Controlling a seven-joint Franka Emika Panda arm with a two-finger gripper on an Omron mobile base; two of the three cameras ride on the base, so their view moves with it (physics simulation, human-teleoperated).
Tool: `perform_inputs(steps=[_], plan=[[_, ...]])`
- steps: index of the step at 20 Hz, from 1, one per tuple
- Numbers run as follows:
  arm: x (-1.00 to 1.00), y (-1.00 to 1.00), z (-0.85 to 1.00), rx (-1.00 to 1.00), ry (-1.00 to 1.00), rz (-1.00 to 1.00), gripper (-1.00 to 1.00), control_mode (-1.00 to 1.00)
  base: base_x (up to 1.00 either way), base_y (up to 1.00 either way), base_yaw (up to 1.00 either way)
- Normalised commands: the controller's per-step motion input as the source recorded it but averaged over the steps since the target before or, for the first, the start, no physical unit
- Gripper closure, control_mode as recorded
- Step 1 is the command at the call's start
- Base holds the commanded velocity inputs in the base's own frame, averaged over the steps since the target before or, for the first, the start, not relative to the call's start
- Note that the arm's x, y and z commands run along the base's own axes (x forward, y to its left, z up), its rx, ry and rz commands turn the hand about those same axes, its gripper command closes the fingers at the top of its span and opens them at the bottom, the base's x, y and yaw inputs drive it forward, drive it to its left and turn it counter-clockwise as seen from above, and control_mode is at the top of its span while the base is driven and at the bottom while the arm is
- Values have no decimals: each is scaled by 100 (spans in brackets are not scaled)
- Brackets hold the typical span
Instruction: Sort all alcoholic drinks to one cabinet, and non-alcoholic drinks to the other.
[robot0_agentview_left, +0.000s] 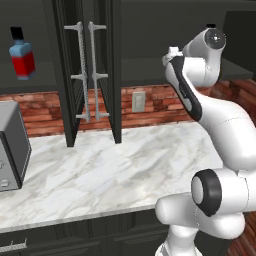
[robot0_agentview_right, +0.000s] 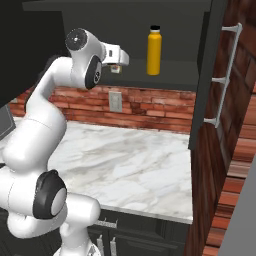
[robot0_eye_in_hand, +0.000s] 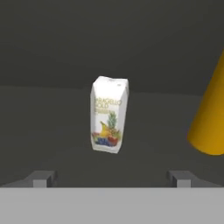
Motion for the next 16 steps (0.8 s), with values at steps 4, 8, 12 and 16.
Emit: perform_inputs(steps=[4,8,12,16], plan=[[-51,0,8,0,0,0,-100,-100,0,0,0],[-54,0,10,0,0,0,-100,-100,0,0,0],[-56,0,9,0,0,0,-100,-100,0,0,0],[-56,0,7,0,0,0,-100,-100,0,0,0]])
